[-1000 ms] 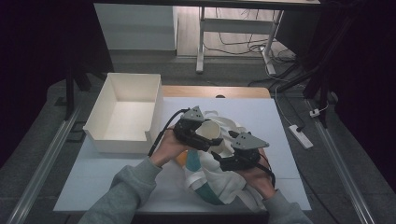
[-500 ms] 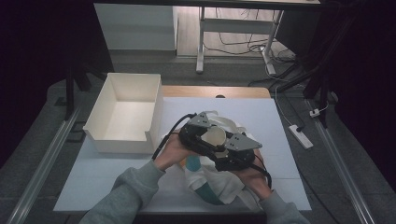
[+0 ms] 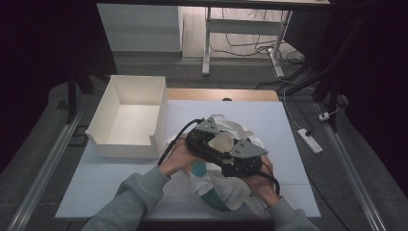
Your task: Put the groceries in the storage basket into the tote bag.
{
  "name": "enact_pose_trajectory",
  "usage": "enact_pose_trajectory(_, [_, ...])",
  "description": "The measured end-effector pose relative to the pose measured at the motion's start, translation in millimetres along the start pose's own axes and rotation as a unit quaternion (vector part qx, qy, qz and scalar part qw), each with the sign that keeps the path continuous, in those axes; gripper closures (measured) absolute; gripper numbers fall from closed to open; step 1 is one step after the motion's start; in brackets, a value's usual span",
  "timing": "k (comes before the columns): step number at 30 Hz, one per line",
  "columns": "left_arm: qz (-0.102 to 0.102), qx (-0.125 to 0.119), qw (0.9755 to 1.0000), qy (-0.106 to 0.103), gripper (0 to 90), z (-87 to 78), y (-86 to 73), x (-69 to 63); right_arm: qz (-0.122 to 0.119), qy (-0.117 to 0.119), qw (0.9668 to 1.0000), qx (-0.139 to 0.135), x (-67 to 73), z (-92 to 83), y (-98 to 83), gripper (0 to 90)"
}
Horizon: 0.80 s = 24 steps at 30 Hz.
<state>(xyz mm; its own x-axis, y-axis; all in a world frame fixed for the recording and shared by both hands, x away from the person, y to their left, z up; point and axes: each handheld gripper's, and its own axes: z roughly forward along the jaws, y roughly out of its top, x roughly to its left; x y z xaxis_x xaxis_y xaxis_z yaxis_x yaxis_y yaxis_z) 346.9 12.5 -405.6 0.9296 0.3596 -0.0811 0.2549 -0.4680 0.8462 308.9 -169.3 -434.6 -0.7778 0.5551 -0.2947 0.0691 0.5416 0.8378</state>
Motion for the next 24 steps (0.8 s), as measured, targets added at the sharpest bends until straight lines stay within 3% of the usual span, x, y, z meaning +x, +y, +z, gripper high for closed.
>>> enact_pose_trajectory(5, [-0.001, -0.009, 1.0000, 0.002, 12.5, -5.9, 0.5, 1.0, 0.000, 0.002, 1.0000, 0.006, -0.7, 0.8, -1.4, 22.0])
enact_pose_trajectory(12, [-0.003, -0.031, 0.9995, 0.005, 11.8, -24.7, 1.5, 4.7, 0.004, -0.004, 0.9999, 0.008, -4.8, -0.9, -2.7, 22.0])
enact_pose_trajectory(24, [-0.023, -0.055, 0.9975, 0.038, 12.8, -60.3, -2.3, 19.4, 0.030, -0.024, 0.9992, 0.002, -21.7, -9.4, -6.7, 22.0])
